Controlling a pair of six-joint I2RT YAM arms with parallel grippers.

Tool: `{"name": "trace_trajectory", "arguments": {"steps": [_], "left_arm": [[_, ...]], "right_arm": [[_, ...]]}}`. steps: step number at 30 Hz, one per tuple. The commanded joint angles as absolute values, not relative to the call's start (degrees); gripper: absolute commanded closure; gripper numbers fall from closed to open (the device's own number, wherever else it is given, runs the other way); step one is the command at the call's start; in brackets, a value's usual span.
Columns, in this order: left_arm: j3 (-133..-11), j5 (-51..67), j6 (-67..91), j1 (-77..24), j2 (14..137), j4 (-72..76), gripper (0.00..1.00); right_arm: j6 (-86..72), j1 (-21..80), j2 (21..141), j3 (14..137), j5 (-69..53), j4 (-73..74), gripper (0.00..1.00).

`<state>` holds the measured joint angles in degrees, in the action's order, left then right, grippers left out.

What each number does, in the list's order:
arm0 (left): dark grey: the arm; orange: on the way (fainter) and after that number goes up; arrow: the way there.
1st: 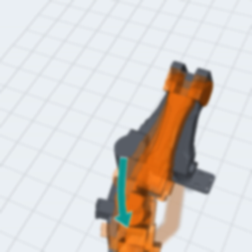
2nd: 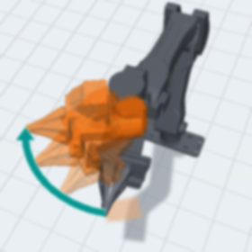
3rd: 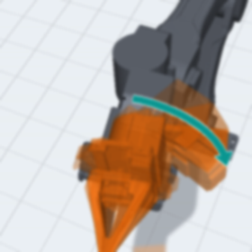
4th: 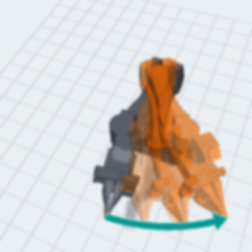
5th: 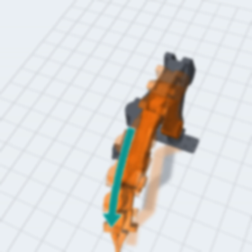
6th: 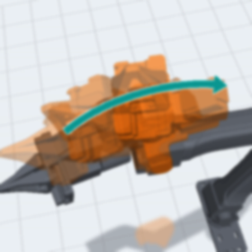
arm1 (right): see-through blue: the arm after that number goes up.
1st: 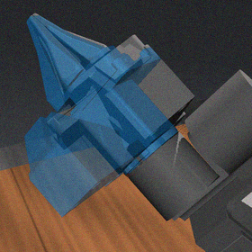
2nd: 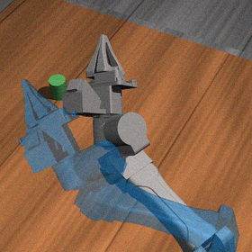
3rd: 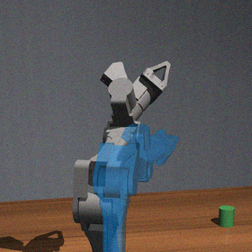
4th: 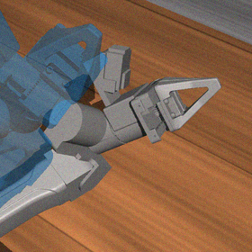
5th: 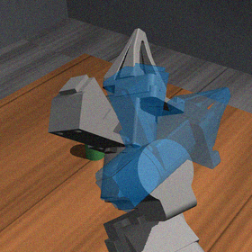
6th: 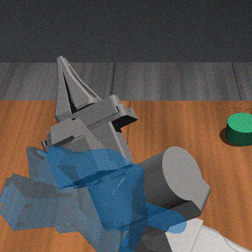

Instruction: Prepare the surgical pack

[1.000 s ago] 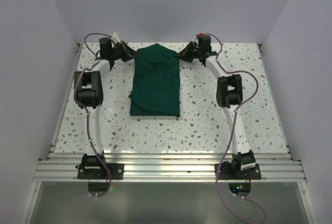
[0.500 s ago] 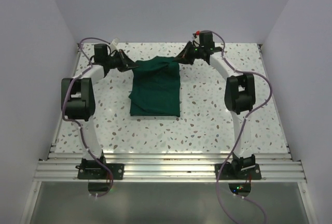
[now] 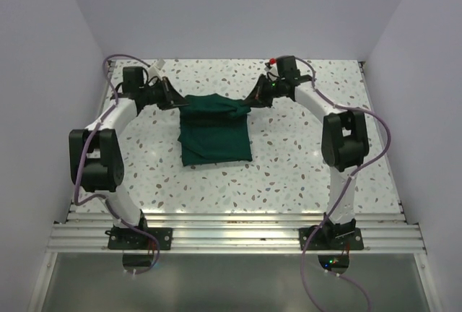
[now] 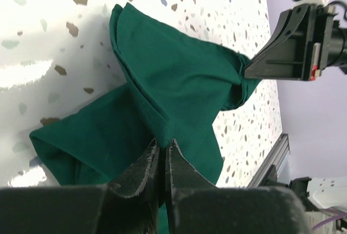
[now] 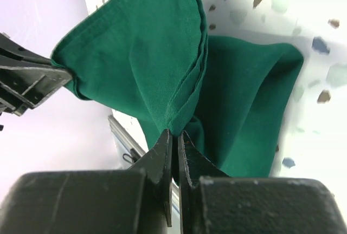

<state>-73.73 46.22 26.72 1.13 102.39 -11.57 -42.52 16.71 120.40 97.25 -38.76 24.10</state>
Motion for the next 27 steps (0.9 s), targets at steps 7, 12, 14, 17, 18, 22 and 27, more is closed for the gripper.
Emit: {"name": "trace_trajectory", "arguments": {"steps": [7, 12, 14, 17, 18, 22, 27], "left_arm": [[-63.4, 45.7, 23.2, 1.4, 92.6, -17.3, 1.00], [-56.6, 45.5, 22.8, 0.5, 89.9, -18.1, 1.00], [-55.5, 45.7, 22.9, 0.4, 89.1, -17.9, 1.00], [-54.8, 45.4, 22.8, 0.4, 88.2, -18.5, 1.00], [-54.8, 45.2, 22.8, 0.4, 88.0, -19.1, 1.00], [-54.7, 44.8, 22.2, 0.4, 87.5, -20.3, 1.00], [-53.5, 44.3, 21.4, 0.4, 87.8, -22.0, 0.97]], "right_arm": [[-38.1, 16.7, 112.9, 93.3, -42.3, 29.5, 1.00], [-37.6, 16.6, 110.5, 87.7, -42.4, 29.3, 1.00], [-37.4, 16.8, 110.0, 85.7, -42.6, 29.4, 1.00], [-36.7, 17.0, 109.0, 83.9, -42.8, 29.4, 1.00], [-36.5, 17.0, 108.8, 83.6, -42.7, 29.8, 1.00], [-35.2, 17.1, 108.5, 82.8, -42.8, 30.8, 1.00], [-34.8, 18.0, 109.0, 81.5, -43.8, 30.8, 1.00]]}}
